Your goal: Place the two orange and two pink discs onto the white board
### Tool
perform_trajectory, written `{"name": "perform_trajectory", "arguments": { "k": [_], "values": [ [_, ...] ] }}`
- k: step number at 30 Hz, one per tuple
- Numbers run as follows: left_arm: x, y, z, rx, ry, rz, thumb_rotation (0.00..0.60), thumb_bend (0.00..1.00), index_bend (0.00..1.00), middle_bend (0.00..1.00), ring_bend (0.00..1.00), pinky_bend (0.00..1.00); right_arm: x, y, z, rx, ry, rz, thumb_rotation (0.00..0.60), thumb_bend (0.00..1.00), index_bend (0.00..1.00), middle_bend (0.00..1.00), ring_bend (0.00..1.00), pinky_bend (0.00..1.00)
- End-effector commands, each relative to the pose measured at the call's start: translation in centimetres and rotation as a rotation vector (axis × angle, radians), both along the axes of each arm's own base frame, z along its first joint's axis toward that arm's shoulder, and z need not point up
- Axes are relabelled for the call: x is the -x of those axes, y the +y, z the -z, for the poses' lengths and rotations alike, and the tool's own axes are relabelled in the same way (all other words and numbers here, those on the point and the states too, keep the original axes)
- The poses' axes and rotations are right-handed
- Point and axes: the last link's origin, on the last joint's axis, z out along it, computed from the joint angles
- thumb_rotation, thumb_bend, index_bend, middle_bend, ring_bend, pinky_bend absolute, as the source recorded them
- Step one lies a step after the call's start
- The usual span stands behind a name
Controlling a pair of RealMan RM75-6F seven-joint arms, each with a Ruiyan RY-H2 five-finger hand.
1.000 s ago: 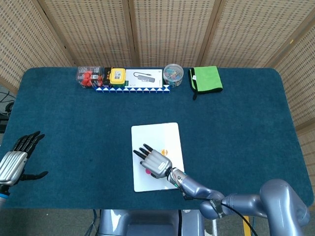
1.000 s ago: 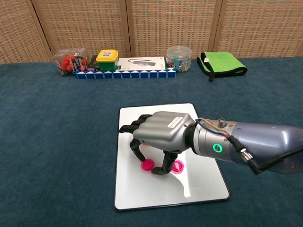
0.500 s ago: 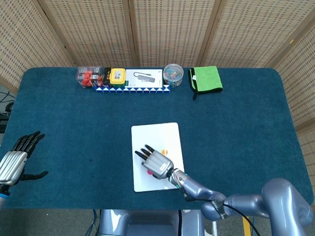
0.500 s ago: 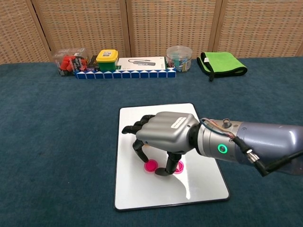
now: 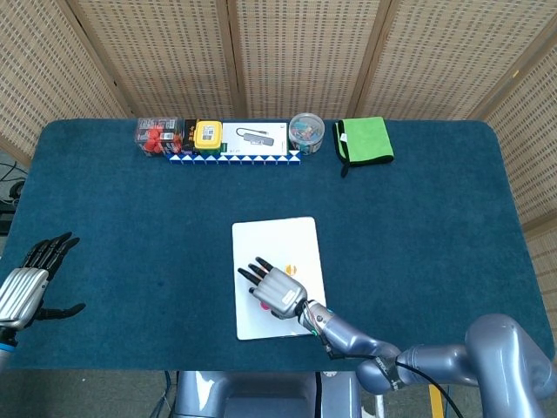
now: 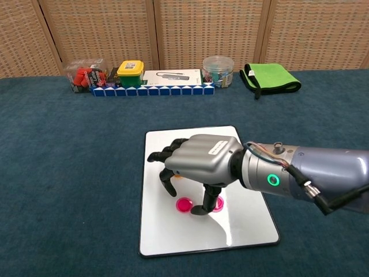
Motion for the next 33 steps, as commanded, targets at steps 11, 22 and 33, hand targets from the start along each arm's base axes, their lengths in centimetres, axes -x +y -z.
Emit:
{"name": "perform_trajectory", "arguments": {
  "k": [11, 22, 33],
  "values": [
    [0.0, -0.1, -0.1, 0.003, -0.022, 0.000, 0.600, 0.00, 0.00, 0.00, 0.00, 0.00, 5.5, -5.6, -12.2, 0.315, -0.202, 0.115, 0.600, 0.34, 0.37, 0.01, 0.00, 0.00],
    [-0.3, -0.2, -0.1, -0.001, -0.036, 0.019, 0.600, 0.00, 0.00, 0.00, 0.00, 0.00, 20.3, -3.6, -23.0, 0.578, -0.286, 0.408, 0.600, 0.26, 0.20, 0.01, 0.00, 0.00],
    [-0.5, -0.4, -0.1, -0.044, -0.033, 0.053, 0.600, 0.00, 0.00, 0.00, 0.00, 0.00, 31.3, 5.0, -26.0, 0.790, -0.341, 0.677, 0.600, 0.00, 0.04, 0.00, 0.00, 0.00]
  ]
}}
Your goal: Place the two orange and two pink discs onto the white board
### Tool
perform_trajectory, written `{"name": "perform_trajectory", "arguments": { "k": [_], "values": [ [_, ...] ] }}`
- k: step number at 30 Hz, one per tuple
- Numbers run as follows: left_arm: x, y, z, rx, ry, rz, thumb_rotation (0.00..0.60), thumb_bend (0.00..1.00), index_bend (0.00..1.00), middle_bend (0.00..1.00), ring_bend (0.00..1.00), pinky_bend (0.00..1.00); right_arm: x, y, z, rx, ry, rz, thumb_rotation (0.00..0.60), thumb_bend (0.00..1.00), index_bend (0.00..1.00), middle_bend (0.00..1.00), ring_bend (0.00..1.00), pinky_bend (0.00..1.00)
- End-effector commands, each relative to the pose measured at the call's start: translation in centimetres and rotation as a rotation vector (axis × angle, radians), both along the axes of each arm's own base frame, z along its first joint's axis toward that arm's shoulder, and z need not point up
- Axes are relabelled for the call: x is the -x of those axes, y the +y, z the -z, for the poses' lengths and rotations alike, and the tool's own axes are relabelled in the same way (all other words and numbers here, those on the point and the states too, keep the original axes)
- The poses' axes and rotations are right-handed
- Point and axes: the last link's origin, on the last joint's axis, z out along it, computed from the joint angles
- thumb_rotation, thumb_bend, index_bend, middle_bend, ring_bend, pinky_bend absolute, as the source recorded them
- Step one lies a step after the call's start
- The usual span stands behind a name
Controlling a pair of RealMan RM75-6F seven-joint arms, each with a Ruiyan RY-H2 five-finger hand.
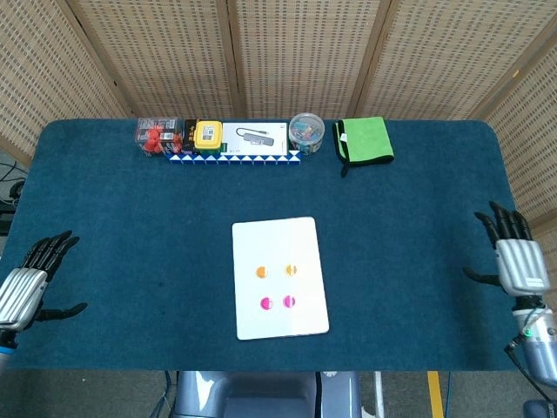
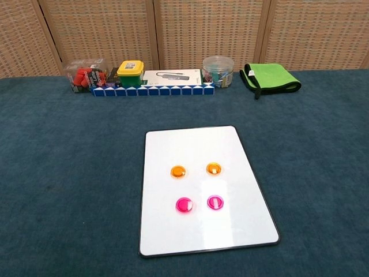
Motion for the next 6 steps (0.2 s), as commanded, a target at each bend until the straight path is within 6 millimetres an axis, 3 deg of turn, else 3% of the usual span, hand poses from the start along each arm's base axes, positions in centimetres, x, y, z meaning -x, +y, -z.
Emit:
{"name": "perform_trajectory", "arguments": {
  "k": [1, 6],
  "values": [
    [0.0, 0.0, 0.0, -0.011, 0.003, 0.006, 0.600, 0.00, 0.00, 0.00, 0.00, 0.00, 2.0, 2.6, 0.0, 0.044, -0.045, 0.063, 0.600, 0.00, 0.03, 0.00, 0.00, 0.00],
    [0.0, -0.1, -0.1, -0.035, 0.009, 0.022, 0.600, 0.00, 0.00, 0.00, 0.00, 0.00, 2.9, 4.6, 0.6, 0.060, -0.065, 0.079, 0.600, 0.00, 0.02, 0.00, 0.00, 0.00]
  ]
}}
